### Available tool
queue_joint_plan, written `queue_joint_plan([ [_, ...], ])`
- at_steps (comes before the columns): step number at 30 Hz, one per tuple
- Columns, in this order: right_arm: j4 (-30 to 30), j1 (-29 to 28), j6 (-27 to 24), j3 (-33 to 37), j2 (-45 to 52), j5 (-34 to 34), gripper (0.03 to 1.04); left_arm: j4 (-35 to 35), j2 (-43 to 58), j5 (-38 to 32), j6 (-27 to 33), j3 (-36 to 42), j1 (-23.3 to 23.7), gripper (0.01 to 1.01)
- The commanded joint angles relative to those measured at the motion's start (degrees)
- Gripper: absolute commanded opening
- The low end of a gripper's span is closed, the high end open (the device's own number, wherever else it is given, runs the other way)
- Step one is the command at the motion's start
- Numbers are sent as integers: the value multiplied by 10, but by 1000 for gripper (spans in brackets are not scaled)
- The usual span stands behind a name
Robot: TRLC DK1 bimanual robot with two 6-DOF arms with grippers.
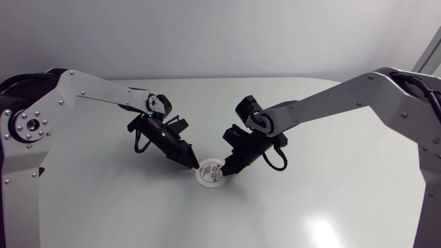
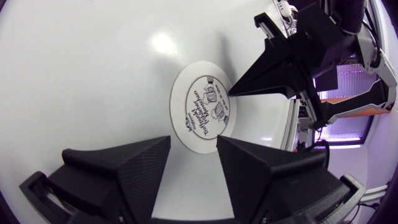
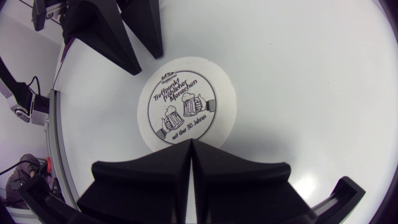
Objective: Turn the coaster over.
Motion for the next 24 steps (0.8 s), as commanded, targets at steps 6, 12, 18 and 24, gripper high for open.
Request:
queue_joint_plan([
  [6,-1,10,-6,-19,20,5,49,-3,26,8,7,-2,-16,610],
  [12,-2,18,-4,-20,19,5,49,-1,48,8,0,8,-32,610],
  [18,1,24,-4,-26,21,5,49,-1,52,24,-1,21,-36,607],
  [24,0,25,-4,-26,22,5,49,-1,48,34,-5,37,-35,607],
])
